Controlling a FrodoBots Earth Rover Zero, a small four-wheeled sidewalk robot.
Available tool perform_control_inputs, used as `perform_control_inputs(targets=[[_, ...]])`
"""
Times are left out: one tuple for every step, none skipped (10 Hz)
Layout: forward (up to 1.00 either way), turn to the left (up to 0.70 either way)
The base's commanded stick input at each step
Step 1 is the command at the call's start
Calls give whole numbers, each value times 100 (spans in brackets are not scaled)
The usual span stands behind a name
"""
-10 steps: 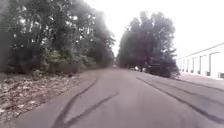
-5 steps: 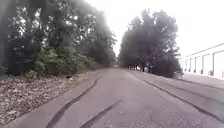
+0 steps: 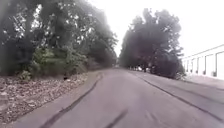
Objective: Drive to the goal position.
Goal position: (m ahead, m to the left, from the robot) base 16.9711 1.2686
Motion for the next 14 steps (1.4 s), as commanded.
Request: perform_control_inputs(targets=[[85,-34],[85,-34],[85,-34],[85,-20],[85,-2],[85,0],[85,0],[85,0],[85,0],[85,0],[85,0],[85,5],[85,11],[85,17]])
